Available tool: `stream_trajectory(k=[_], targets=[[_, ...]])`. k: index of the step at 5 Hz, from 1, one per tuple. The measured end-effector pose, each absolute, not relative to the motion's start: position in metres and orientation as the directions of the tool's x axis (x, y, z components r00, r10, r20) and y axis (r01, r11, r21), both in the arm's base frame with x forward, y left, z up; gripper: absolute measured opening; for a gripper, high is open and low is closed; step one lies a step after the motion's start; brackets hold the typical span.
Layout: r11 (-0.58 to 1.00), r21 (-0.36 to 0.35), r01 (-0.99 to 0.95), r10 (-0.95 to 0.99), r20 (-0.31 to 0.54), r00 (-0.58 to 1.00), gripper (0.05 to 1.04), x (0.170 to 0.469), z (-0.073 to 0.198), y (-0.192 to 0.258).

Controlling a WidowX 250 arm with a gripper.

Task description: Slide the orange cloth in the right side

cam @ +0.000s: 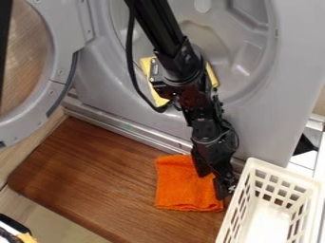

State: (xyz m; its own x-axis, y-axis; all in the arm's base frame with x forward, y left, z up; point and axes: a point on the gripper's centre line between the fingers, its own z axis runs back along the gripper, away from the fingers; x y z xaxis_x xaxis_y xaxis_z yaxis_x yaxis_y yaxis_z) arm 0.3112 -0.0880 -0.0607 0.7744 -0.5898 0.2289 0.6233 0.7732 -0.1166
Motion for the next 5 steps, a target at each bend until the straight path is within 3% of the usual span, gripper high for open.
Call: stream_trajectory(k=[2,5], targets=[[0.799,-0.062,0.598,-0.564,0.269,0.781,0.999,0.317,-0.030,-0.078],[0.816,-0.009,0.579,-0.551,0.292,0.782,0.999,0.307,0.040,-0.074]])
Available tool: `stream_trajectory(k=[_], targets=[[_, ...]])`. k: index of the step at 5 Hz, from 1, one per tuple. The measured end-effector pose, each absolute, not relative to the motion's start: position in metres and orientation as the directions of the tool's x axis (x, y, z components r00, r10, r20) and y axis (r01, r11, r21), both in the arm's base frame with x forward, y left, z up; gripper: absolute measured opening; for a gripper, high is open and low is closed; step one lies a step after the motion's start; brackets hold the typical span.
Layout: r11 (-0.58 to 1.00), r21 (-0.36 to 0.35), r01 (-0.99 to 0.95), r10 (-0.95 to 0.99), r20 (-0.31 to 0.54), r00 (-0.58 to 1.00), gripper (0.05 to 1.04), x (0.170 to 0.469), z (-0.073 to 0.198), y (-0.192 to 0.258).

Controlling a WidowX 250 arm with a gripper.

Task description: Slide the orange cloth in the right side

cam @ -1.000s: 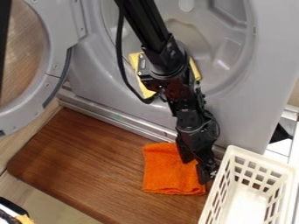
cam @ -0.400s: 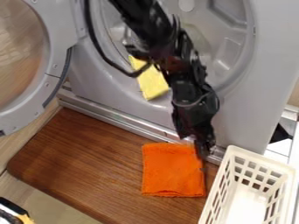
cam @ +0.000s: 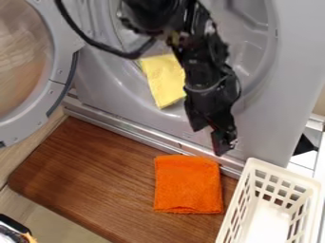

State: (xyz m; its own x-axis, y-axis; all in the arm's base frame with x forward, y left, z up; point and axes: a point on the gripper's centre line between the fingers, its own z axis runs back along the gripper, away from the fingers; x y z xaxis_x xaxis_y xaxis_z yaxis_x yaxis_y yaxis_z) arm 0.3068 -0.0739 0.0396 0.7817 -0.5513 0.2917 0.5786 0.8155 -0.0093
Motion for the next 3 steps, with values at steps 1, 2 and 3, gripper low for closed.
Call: stream_trajectory(k=[1,2,3], targets=[[0.828,-0.012,0.561,-0.536,0.281,0.796,0.999,0.289,0.046,-0.078],[0.839,-0.008,0.545,-0.521,0.282,0.806,0.999,0.274,0.053,-0.079],[0.838,0.003,0.546,-0.524,0.287,0.802,0.999,0.268,0.057,-0.079]])
